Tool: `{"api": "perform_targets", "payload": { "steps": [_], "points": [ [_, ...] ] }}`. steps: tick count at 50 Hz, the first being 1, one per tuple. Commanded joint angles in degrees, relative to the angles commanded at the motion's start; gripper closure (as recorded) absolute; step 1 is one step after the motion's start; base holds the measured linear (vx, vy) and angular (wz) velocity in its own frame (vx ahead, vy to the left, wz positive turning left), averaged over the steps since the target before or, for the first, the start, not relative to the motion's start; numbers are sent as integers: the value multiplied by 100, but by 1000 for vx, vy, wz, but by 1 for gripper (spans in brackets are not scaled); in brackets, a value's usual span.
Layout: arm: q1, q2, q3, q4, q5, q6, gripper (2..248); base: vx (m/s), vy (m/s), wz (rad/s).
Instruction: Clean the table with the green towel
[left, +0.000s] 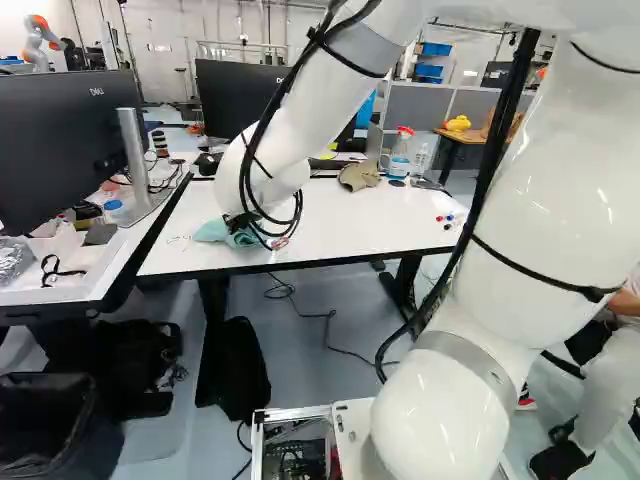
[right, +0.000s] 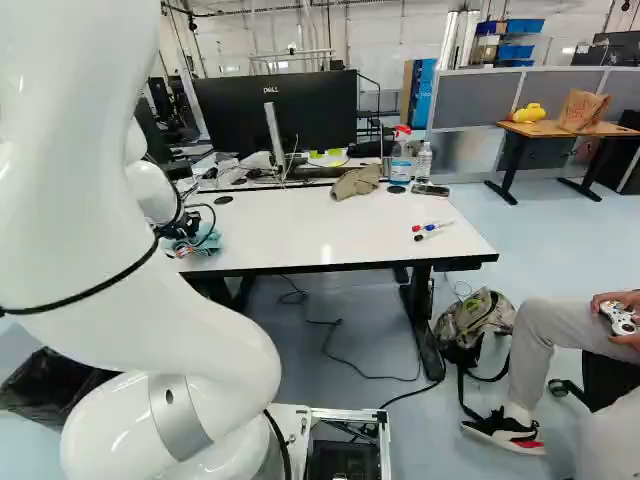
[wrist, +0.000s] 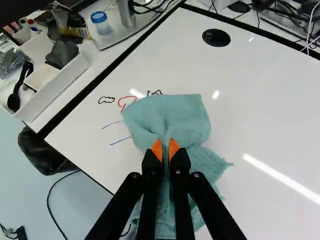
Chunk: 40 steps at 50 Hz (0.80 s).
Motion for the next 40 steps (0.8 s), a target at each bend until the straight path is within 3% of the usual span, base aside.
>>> {"api": "perform_targets", "payload": {
  "steps": [40],
  "points": [
    [0,0,0,0,-17,0,215,0,0,0]
  ]
}}
